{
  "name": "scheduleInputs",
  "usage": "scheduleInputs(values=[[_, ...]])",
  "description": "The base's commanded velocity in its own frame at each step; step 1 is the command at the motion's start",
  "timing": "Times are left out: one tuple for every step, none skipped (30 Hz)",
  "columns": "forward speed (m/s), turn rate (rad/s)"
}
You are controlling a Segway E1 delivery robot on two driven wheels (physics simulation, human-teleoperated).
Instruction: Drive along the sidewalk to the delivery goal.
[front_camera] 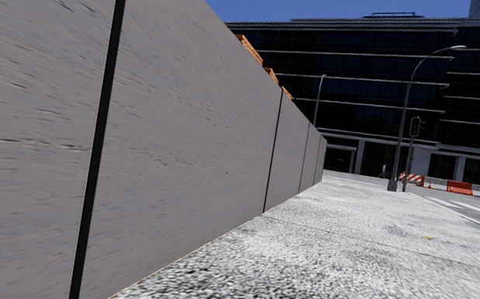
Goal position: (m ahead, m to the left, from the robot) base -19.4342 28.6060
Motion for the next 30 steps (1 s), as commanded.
scheduleInputs(values=[[0.0, 0.0], [0.0, 0.0], [0.0, 0.0], [0.0, 0.0], [0.0, 0.0], [0.0, 0.0], [0.0, 0.0], [0.0, 0.0], [0.0, 0.0], [0.0, 0.0], [0.0, 0.0], [0.0, 0.0], [0.0, 0.0], [0.0, 0.0], [0.0, 0.0], [0.0, 0.0], [0.0, 0.0], [0.0, 0.0], [0.0, 0.0], [0.0, 0.0], [0.0, 0.0], [0.0, 0.0], [0.0, 0.0], [0.0, 0.0], [0.0, 0.0], [0.0, 0.0], [0.0, 0.0], [0.0, 0.0], [0.0, 0.0], [0.0, 0.0]])
